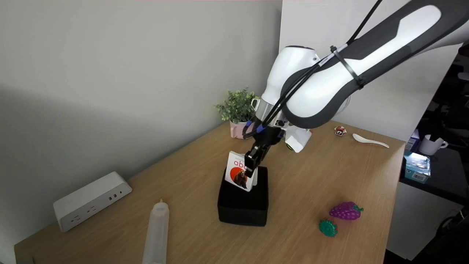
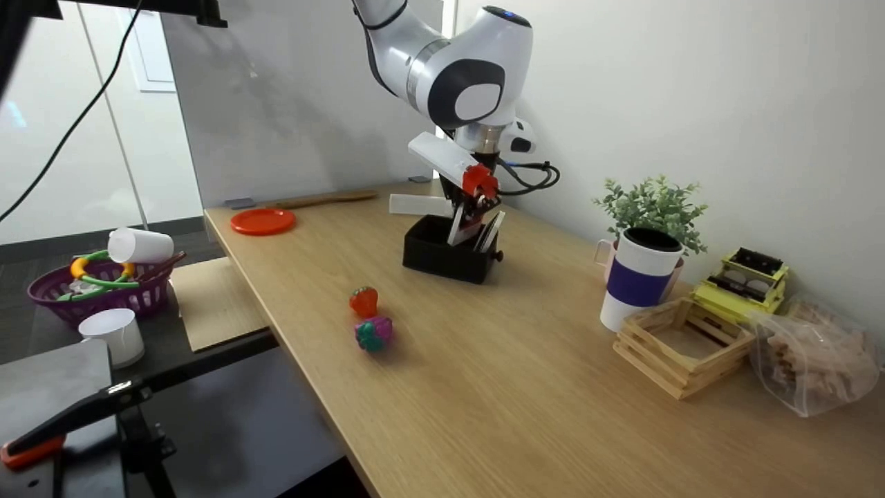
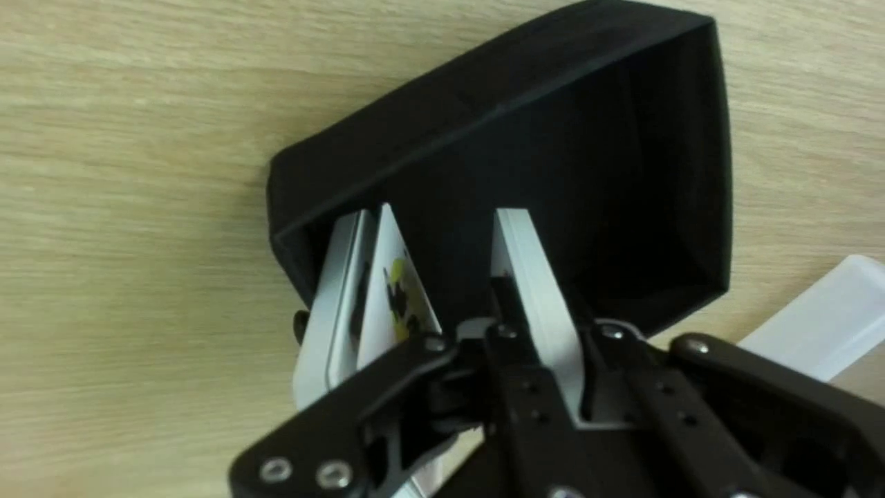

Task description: Take the small books out of the book holder

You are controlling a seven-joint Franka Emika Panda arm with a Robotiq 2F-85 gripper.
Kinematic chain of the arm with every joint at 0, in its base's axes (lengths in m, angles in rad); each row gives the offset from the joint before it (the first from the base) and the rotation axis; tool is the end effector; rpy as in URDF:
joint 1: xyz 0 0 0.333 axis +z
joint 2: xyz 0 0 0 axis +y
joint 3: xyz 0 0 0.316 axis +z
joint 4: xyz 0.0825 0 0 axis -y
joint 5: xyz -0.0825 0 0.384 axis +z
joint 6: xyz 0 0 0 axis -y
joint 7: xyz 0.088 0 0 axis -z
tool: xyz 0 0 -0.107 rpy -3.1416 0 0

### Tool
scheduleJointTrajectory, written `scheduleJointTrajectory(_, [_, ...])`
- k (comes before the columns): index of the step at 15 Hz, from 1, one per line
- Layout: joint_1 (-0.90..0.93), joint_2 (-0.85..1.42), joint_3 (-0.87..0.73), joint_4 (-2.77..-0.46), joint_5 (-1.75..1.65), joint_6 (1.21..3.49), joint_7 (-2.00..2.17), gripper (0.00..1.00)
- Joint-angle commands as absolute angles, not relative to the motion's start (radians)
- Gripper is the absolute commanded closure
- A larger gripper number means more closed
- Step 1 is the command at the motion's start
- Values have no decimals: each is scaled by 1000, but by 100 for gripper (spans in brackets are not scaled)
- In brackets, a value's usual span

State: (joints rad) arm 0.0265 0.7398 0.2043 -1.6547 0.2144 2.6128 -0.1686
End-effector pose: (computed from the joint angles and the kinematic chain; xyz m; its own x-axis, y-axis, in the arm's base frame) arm 0.6921 0.1376 0.2073 0.9652 0.1241 0.2301 0.1806 -0.9530 -0.2433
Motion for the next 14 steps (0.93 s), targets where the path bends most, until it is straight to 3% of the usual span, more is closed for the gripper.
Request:
scheduleJointTrajectory(1, [73, 606, 167, -1786, 166, 2684, -92, 96])
scheduleJointTrajectory(7, [154, 457, 88, -1921, 62, 2770, 62, 96])
scheduleJointTrajectory(14, [283, 324, -134, -2070, -160, 2852, 393, 96])
